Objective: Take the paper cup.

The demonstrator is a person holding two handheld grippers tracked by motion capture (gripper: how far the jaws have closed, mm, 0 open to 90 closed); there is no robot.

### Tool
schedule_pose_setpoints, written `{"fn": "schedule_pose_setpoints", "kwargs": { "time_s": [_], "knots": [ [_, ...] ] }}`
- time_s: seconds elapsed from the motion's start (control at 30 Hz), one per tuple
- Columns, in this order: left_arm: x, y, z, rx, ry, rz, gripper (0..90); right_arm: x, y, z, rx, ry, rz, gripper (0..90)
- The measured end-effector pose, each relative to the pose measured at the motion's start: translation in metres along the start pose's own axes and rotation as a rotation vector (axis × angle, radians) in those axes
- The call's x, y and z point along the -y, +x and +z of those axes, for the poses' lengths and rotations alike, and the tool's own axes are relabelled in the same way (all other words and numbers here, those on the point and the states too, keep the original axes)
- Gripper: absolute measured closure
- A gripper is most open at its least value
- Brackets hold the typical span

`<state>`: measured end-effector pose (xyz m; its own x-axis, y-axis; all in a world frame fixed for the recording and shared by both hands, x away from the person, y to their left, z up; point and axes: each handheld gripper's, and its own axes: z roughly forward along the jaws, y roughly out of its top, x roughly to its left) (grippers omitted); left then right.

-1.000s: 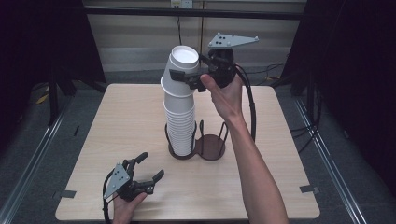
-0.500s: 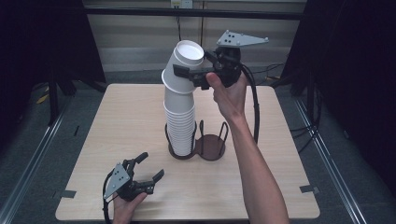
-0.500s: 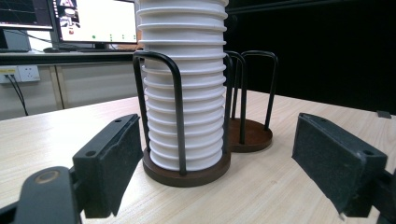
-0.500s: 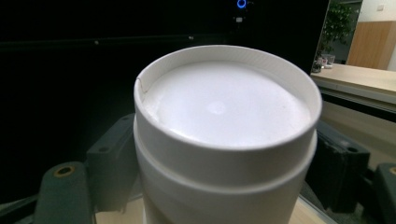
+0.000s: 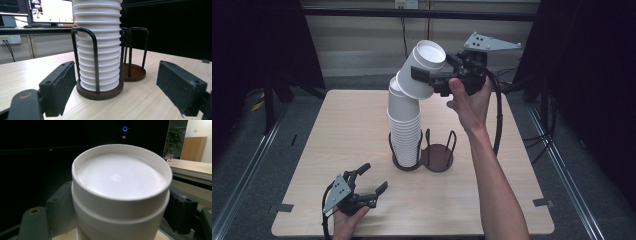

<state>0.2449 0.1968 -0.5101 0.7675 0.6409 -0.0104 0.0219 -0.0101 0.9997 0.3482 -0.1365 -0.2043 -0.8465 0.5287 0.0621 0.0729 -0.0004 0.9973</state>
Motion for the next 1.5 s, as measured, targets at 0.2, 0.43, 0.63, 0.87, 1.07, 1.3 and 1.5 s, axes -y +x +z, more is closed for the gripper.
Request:
{"fn": "schedule_pose_setpoints", "kwargs": {
  "time_s": [0.2,0.43,0.63,0.87,1.07,1.3,1.5],
  "knots": [
    [0.000,0.000,0.000,0.001,0.000,0.000,15.8,0.001,0.000,-0.018,0.019,0.010,0.008,21.1],
    [0.000,0.000,0.000,0.001,0.000,0.000,15.7,0.001,0.004,-0.036,0.044,0.021,0.009,21.2],
    [0.000,0.000,0.000,0.004,0.000,-0.001,15.9,0.012,0.006,-0.047,0.050,0.044,0.009,21.3],
    [0.000,0.001,0.001,0.012,0.002,-0.036,16.4,0.030,0.004,-0.059,0.056,0.065,0.019,21.4],
    [-0.006,0.001,0.003,0.033,-0.001,-0.030,16.5,0.046,0.004,-0.067,0.051,0.079,0.031,21.4],
    [-0.020,-0.002,0.004,0.079,-0.012,-0.025,16.5,0.068,0.011,-0.068,0.039,0.104,0.030,21.5],
    [-0.025,-0.002,0.006,0.109,0.013,-0.012,16.5,0.086,0.021,-0.065,0.024,0.127,0.028,21.6]
  ]
}}
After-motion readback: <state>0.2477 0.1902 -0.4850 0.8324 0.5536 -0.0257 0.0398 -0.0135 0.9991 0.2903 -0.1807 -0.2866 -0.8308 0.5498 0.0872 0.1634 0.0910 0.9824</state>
